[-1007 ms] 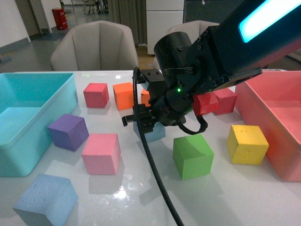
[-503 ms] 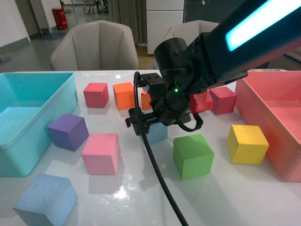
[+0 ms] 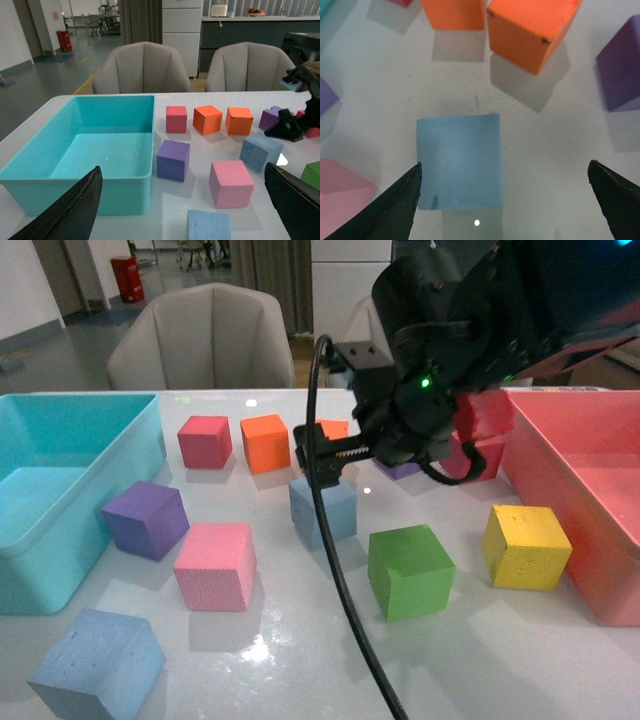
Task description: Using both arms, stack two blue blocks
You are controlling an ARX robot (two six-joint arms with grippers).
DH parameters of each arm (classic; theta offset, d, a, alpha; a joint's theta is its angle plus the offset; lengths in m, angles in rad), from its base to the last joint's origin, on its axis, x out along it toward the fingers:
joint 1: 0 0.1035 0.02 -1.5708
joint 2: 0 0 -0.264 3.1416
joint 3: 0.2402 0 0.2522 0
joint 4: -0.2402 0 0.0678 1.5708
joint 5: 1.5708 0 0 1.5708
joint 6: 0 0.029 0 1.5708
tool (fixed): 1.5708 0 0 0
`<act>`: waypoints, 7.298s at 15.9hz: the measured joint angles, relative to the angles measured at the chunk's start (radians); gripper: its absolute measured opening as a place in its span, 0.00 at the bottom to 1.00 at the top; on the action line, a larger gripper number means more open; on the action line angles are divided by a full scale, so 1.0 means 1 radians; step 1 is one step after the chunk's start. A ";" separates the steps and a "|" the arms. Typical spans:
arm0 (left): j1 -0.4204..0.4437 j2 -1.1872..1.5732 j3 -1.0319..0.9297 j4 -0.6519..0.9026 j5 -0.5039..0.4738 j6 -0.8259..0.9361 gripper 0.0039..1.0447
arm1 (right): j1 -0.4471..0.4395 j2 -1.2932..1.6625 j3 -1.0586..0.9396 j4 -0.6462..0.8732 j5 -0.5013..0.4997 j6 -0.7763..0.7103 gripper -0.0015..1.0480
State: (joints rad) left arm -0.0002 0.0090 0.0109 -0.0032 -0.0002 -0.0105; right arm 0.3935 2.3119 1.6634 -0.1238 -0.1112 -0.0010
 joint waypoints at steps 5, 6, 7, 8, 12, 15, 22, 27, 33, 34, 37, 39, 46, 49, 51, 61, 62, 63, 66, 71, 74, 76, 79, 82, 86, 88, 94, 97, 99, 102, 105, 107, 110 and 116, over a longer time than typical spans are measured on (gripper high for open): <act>0.000 0.000 0.000 0.000 0.000 0.000 0.94 | -0.029 -0.276 -0.276 0.169 -0.036 0.053 0.94; 0.000 0.000 0.000 0.000 0.000 0.000 0.94 | -0.029 -0.336 -0.336 0.200 -0.047 0.061 0.94; 0.000 0.000 0.000 0.000 0.000 0.000 0.94 | -0.029 -0.399 -0.401 0.239 -0.046 0.066 0.94; 0.000 0.000 0.000 0.000 0.000 0.000 0.94 | -0.027 -0.462 -0.464 0.275 -0.038 0.076 0.94; 0.000 0.000 0.000 0.000 0.000 0.000 0.94 | -0.028 -0.752 -0.740 0.402 0.038 0.139 0.94; 0.000 0.000 0.000 0.000 0.000 0.000 0.94 | -0.027 -1.033 -0.983 0.467 0.113 0.187 0.94; 0.000 0.000 0.000 0.000 0.000 0.000 0.94 | -0.402 -1.843 -1.536 0.446 0.131 0.014 0.20; 0.000 0.000 0.000 0.000 0.000 0.000 0.94 | -0.394 -1.977 -1.596 0.394 0.111 0.006 0.02; 0.000 0.000 0.000 0.000 0.000 0.000 0.94 | -0.394 -2.099 -1.652 0.335 0.111 0.005 0.02; 0.000 0.000 0.000 0.000 0.000 0.000 0.94 | -0.394 -2.122 -1.652 0.317 0.111 0.005 0.02; 0.000 0.000 0.000 0.000 -0.001 0.000 0.94 | -0.394 -2.296 -1.651 0.117 0.111 0.004 0.02; 0.000 0.000 0.000 0.000 -0.001 0.000 0.94 | -0.394 -2.306 -1.651 0.114 0.111 0.004 0.02; 0.000 0.000 0.000 0.000 0.000 0.000 0.94 | -0.394 -2.308 -1.651 0.120 0.111 0.003 0.46; 0.000 0.000 0.000 0.000 0.000 0.000 0.94 | -0.394 -2.308 -1.651 0.120 0.111 0.003 0.82; 0.000 0.000 0.000 0.000 0.000 0.000 0.94 | -0.394 -2.308 -1.651 0.121 0.111 0.003 0.93; -0.105 0.782 0.188 0.229 0.006 -0.029 0.94 | -0.394 -2.308 -1.651 0.121 0.111 0.003 0.94; -0.108 0.944 0.224 0.333 0.013 -0.031 0.94 | -0.394 -2.308 -1.651 0.121 0.111 0.003 0.94; -0.114 1.096 0.262 0.409 0.013 -0.031 0.94 | -0.394 -2.308 -1.651 0.121 0.111 0.003 0.94; -0.119 1.425 0.317 0.499 0.017 -0.037 0.94 | -0.394 -2.308 -1.651 0.121 0.111 0.003 0.94; -0.108 1.613 0.359 0.531 0.008 -0.042 0.94 | -0.394 -2.308 -1.651 0.121 0.111 0.003 0.94; -0.106 1.621 0.367 0.520 0.029 -0.053 0.94 | -0.394 -2.308 -1.651 0.121 0.111 0.003 0.94; -0.111 1.627 0.367 0.521 0.031 -0.054 0.94 | -0.394 -2.308 -1.651 0.121 0.111 0.003 0.94; -0.122 1.675 0.367 0.545 0.031 -0.053 0.94 | -0.394 -2.308 -1.651 0.121 0.111 0.003 0.94; -0.130 1.741 0.367 0.587 0.026 -0.043 0.94 | -0.394 -2.308 -1.651 0.121 0.111 0.003 0.94; -0.141 1.735 0.362 0.573 0.010 -0.033 0.81 | -0.394 -2.308 -1.651 0.121 0.111 0.003 0.94; -0.148 1.651 0.360 0.517 0.000 -0.033 0.58 | -0.394 -2.308 -1.651 0.121 0.111 0.003 0.94; -0.311 1.478 0.549 0.283 -0.072 -0.047 0.37 | -0.394 -2.308 -1.651 0.121 0.111 0.003 0.94; -0.484 1.706 0.910 0.139 -0.179 -0.068 0.37 | -0.394 -2.308 -1.651 0.121 0.111 0.003 0.94; -0.525 1.795 1.050 0.082 -0.202 -0.068 0.37 | -0.394 -2.308 -1.651 0.121 0.111 0.003 0.94; -0.549 1.937 1.261 -0.007 -0.228 -0.066 0.37 | -0.394 -2.308 -1.651 0.121 0.111 0.003 0.94; -0.538 2.090 1.458 -0.102 -0.252 -0.061 0.37 | -0.394 -2.308 -1.651 0.121 0.111 0.003 0.94; -0.518 2.158 1.536 -0.145 -0.255 -0.061 0.35 | -0.394 -2.308 -1.651 0.121 0.111 0.003 0.94; -0.486 2.174 1.550 -0.156 -0.254 -0.060 0.34 | -0.394 -2.308 -1.651 0.121 0.111 0.003 0.94; -0.483 2.205 1.579 -0.180 -0.243 -0.060 0.36 | -0.394 -2.308 -1.651 0.121 0.111 0.003 0.94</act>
State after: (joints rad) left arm -0.4835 2.2139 1.5898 -0.1837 -0.2428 -0.0708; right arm -0.0002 0.0044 0.0128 -0.0032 -0.0002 0.0025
